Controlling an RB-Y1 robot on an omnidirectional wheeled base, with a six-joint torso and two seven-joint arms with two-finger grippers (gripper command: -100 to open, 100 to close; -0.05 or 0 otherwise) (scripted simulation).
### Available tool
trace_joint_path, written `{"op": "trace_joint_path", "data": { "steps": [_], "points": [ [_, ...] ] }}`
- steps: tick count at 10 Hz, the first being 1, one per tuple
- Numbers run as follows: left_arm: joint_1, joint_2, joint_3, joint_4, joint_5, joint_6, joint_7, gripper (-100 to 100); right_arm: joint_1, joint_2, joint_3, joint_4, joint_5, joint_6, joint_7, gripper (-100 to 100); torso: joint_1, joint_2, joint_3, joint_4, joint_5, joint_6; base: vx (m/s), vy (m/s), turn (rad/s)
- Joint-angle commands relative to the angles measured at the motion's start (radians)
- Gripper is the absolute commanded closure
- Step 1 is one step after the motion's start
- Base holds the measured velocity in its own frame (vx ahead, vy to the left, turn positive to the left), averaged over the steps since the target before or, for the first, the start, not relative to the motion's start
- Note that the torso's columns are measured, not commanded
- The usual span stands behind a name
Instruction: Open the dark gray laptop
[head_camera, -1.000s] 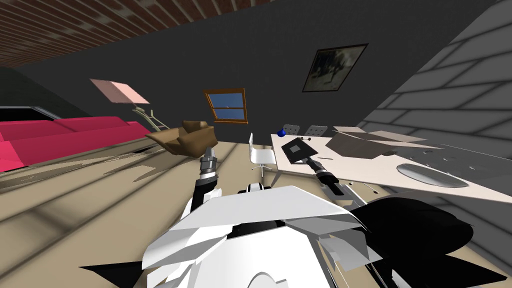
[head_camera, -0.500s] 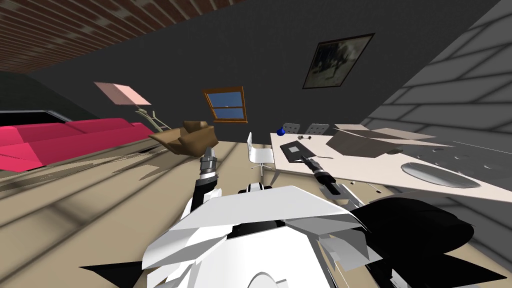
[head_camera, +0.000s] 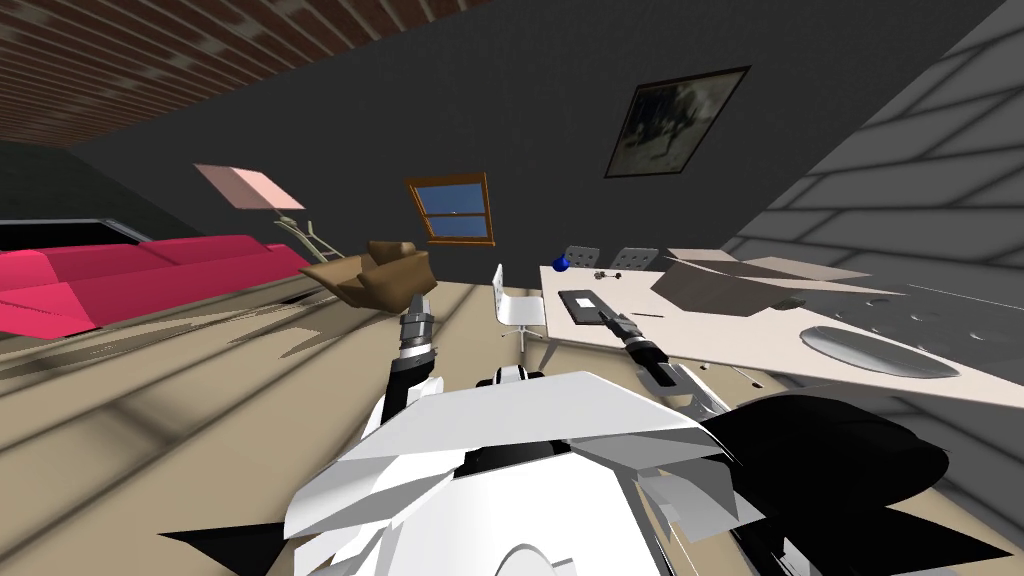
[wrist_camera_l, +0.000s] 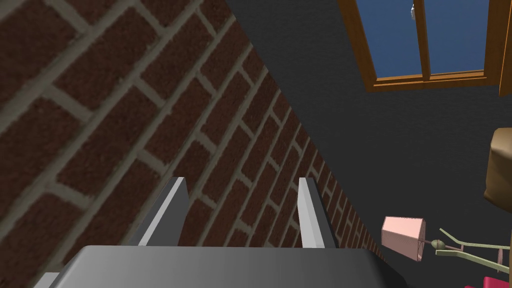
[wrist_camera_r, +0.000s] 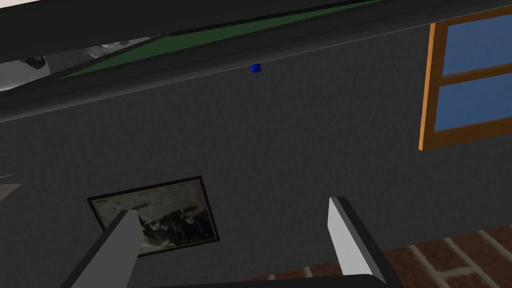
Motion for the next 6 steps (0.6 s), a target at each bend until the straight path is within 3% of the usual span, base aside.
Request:
{"op": "trace_joint_path", "data": {
  "steps": [1, 6],
  "points": [
    [0.000, 0.000, 0.000, 0.000, 0.000, 0.000, 0.000, 0, -0.002, 0.002, -0.002, -0.030, 0.051, 0.011, 0.070, -100, 0.001, 0.000, 0.000, 0.000, 0.000, 0.000, -0.022, -0.042, 0.017],
    [0.000, 0.000, 0.000, 0.000, 0.000, 0.000, 0.000, 0, -0.009, 0.011, -0.004, -0.083, 0.160, 0.032, 0.211, -100, 0.000, 0.000, 0.000, 0.000, 0.000, 0.000, -0.025, -0.053, 0.018]
  ]
}}
